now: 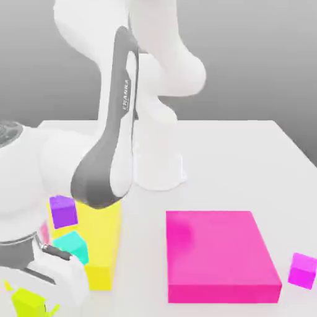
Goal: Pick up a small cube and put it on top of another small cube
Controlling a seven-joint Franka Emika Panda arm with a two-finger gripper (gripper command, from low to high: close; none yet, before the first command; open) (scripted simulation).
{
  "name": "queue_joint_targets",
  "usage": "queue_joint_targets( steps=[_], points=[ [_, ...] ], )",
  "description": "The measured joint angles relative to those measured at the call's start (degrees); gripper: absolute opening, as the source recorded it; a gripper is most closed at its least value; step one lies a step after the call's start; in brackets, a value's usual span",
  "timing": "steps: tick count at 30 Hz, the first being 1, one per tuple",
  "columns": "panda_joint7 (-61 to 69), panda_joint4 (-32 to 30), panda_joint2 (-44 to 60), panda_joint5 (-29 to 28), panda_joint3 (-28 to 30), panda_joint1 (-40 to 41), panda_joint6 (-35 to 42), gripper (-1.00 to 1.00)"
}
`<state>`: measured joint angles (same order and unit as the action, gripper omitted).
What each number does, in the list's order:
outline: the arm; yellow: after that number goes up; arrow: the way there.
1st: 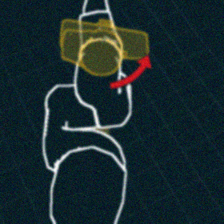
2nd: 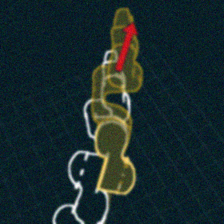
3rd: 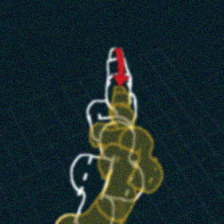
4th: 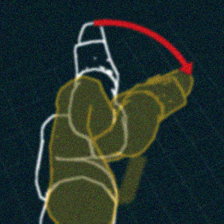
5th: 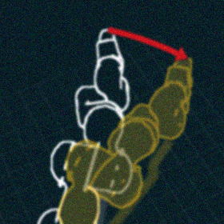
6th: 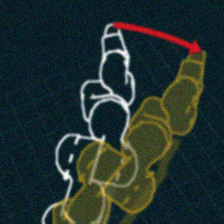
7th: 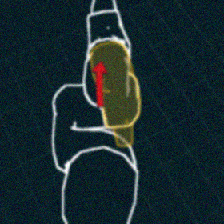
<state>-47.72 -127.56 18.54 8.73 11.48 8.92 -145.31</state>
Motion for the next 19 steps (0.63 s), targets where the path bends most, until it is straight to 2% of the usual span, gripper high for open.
queue_joint_targets(
  steps=[5, 11, 15, 16, 19],
  points=[
    [-10.2, -7.1, -10.4, -2.6, 1.9, -1.4, 3.0, -1.0],
    [-25.0, -15.5, -22.4, -9.3, 2.0, -0.5, 6.1, -1.0],
    [-25.3, -18.0, -17.3, -7.9, 2.0, -0.7, -1.5, -1.0],
    [-25.0, -18.3, -16.2, -7.5, 1.9, -0.7, -2.9, 1.0],
    [-25.0, -18.3, -16.2, -7.5, 1.9, -0.7, -2.9, 1.0]
  ],
)
